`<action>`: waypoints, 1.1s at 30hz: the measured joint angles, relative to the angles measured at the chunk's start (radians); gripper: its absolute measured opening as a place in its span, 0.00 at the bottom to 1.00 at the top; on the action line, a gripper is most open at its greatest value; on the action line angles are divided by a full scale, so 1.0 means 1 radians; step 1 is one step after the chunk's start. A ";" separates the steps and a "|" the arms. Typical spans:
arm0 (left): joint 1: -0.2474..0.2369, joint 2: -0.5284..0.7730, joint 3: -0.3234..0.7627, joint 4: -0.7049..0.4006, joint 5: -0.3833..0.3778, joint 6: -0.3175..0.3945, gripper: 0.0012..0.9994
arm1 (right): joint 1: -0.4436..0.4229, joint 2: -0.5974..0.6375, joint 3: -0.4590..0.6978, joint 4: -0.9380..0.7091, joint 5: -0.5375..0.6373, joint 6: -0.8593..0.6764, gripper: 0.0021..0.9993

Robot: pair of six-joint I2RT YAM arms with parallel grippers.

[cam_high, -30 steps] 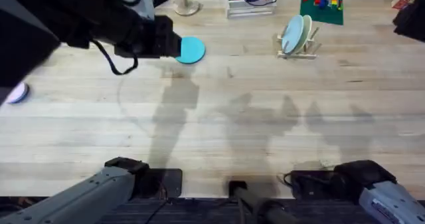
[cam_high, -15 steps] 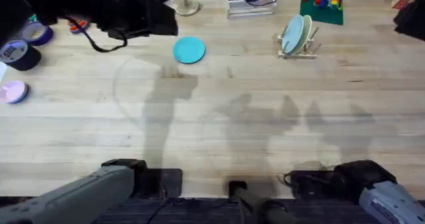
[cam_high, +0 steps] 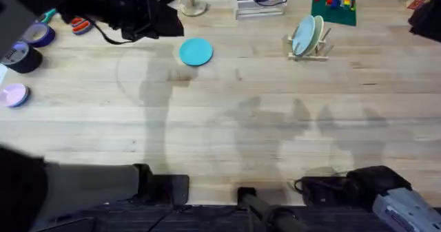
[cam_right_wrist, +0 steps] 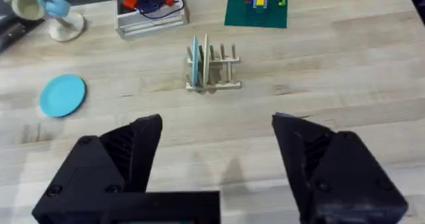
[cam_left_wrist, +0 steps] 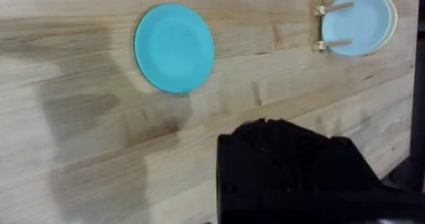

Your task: Pick up the plates from the table one by one and place each into a slot on the dish rack.

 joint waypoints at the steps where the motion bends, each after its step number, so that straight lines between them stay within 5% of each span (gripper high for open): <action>1: 0.001 0.021 0.001 0.008 0.009 0.000 0.04 | 0.000 0.000 0.000 0.000 0.000 0.000 1.00; 18: 0.070 0.314 0.241 -0.054 0.117 0.047 0.04 | 0.000 0.000 0.000 0.000 0.000 0.000 1.00; 33: 0.118 0.398 0.264 -0.146 0.143 0.099 0.04 | 0.000 0.000 0.000 0.000 0.000 0.000 1.00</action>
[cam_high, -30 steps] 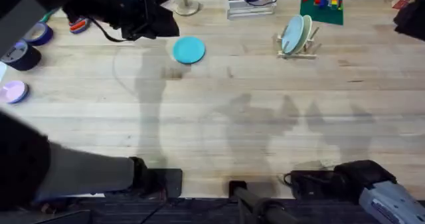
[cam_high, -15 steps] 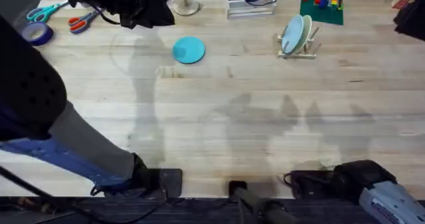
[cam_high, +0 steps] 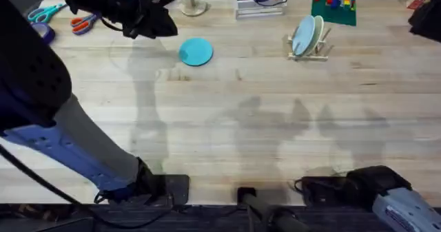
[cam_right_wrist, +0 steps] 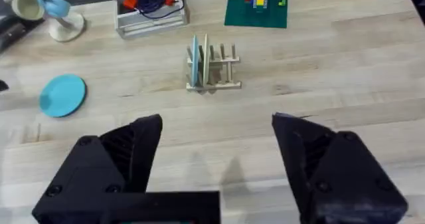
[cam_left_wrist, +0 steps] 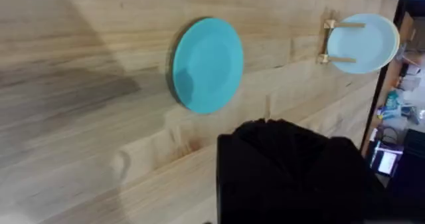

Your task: Pick up the plates from the table one by one and place each into a slot on the dish rack.

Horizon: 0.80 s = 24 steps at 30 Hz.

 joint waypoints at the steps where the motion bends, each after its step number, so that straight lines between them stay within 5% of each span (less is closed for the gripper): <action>1: 0.001 0.009 0.000 -0.009 0.000 0.005 0.04 | 0.000 0.000 0.000 0.000 0.000 0.000 1.00; 16: 0.001 0.047 0.003 0.015 0.003 0.032 0.04 | 0.000 0.000 0.000 0.000 0.000 0.000 1.00; 24: 0.001 0.169 0.006 0.078 0.004 0.041 0.04 | 0.000 0.000 0.000 0.000 0.000 0.000 1.00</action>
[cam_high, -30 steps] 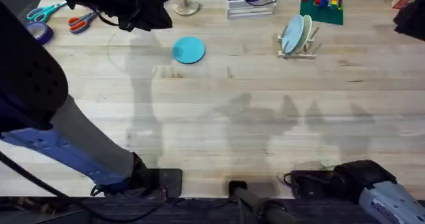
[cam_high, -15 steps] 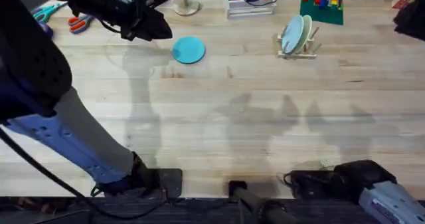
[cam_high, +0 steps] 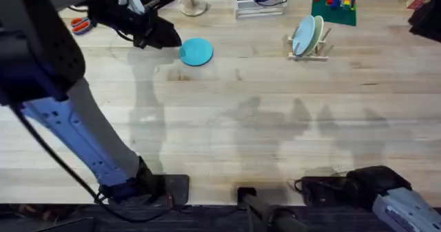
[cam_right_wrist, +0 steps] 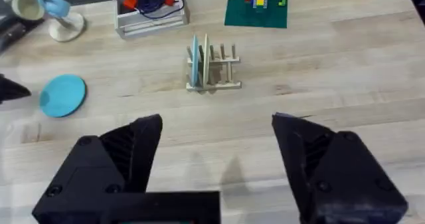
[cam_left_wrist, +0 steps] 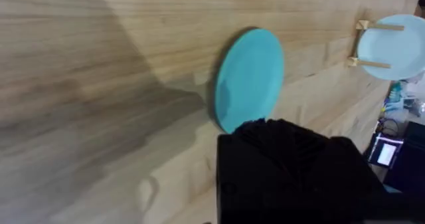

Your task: Pick up the plates from the table one by one and place each into a slot on the dish rack.

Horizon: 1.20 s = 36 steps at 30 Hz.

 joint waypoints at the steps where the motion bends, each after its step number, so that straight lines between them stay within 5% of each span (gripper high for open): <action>1: 0.000 0.017 0.000 0.009 -0.001 0.001 0.04 | 0.000 0.000 0.000 0.000 0.000 0.000 1.00; 25: 0.003 0.123 0.020 0.047 -0.056 0.006 0.04 | 0.000 0.000 0.000 0.000 -0.005 0.026 0.99; 36: -0.001 0.123 0.026 0.041 -0.070 0.006 0.04 | 0.000 0.075 0.000 0.000 -0.134 0.057 1.00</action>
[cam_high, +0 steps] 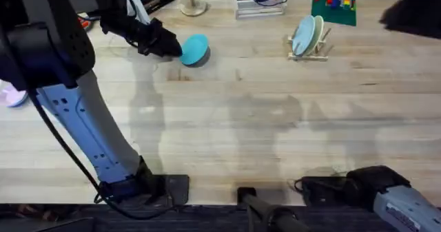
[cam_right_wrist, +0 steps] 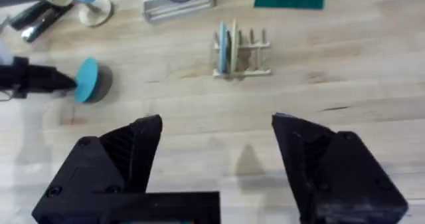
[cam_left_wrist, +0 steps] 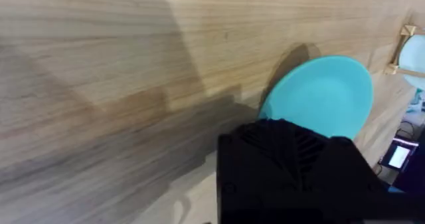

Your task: Pick up the plates from the table one by one and place each into a slot on the dish rack.

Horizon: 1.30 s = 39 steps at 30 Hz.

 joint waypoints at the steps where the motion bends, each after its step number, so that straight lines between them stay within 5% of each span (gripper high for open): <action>1: 0.000 0.000 0.000 0.000 -0.001 0.000 0.04 | 0.000 0.021 0.000 0.000 -0.021 0.007 1.00; 13: 0.000 0.000 0.000 0.000 -0.002 0.000 0.04 | 0.019 0.359 0.000 0.142 -0.265 0.056 1.00; 39: 0.000 0.000 0.000 0.000 -0.003 0.000 0.04 | 0.309 1.067 0.000 0.789 -0.386 0.403 1.00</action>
